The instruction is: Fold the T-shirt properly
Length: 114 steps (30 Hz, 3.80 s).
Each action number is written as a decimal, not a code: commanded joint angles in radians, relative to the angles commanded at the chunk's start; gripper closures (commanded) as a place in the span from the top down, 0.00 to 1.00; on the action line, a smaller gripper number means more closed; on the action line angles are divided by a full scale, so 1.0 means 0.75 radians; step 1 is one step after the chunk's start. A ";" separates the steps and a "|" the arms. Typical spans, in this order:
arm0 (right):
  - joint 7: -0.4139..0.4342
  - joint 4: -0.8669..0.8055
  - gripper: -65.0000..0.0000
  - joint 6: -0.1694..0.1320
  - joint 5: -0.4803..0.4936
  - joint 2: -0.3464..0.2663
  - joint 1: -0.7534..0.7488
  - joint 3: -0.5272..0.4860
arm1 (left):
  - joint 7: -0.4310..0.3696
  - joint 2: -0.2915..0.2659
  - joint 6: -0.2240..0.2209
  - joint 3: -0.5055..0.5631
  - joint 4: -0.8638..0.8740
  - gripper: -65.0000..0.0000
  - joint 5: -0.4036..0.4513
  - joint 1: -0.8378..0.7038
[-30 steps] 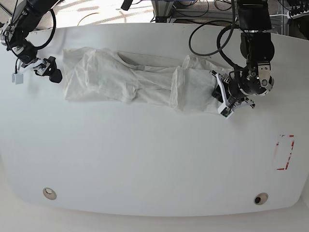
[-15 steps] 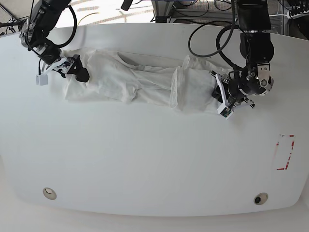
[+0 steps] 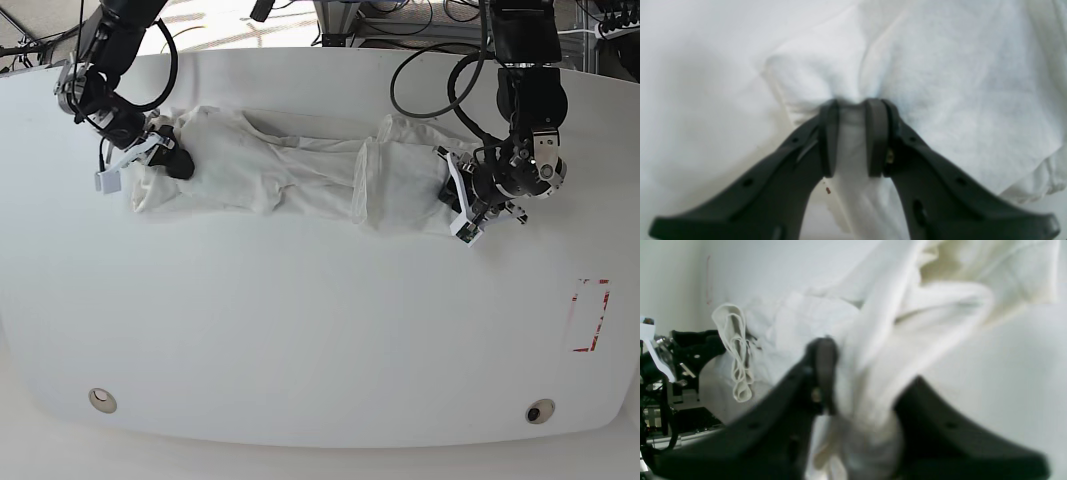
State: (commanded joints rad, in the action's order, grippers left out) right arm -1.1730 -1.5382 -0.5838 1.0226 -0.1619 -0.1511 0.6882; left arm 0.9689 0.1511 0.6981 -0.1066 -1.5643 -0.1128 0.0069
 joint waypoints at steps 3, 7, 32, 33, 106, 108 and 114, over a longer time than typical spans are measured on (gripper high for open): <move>0.000 -0.031 0.00 0.059 0.000 -0.018 -0.006 0.000 | 0.002 -0.002 0.000 0.002 0.000 0.19 0.000 0.002; 0.000 -0.145 0.00 0.096 0.000 -0.016 -0.039 -0.002 | 0.002 -0.043 0.000 0.045 0.000 0.19 0.000 0.010; -0.002 -0.501 0.00 0.084 0.002 -0.119 -0.029 -0.092 | -0.012 -0.411 -0.052 0.327 0.489 0.19 -0.010 0.268; -0.002 -0.503 0.00 0.082 0.002 -0.115 -0.016 -0.108 | -0.027 -0.411 -0.052 0.340 0.499 0.19 -0.010 0.270; 0.092 -0.438 0.41 -0.152 -0.569 0.190 0.057 -0.632 | -0.235 -0.045 0.000 0.190 0.014 0.50 -0.311 0.155; 0.129 -0.387 0.41 -0.152 -0.565 0.207 0.074 -0.673 | -0.235 -0.043 0.000 0.168 0.014 0.50 -0.311 0.145; 0.325 -0.186 0.41 -0.152 -0.571 0.217 0.117 -0.880 | -0.235 -0.041 0.000 0.129 0.014 0.50 -0.309 0.131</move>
State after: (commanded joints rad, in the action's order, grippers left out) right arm -0.9291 -1.6778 -0.6981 0.5946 0.0008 -0.0637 0.0284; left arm 0.7925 0.1204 0.6981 -0.0100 -1.5535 -0.3445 0.1051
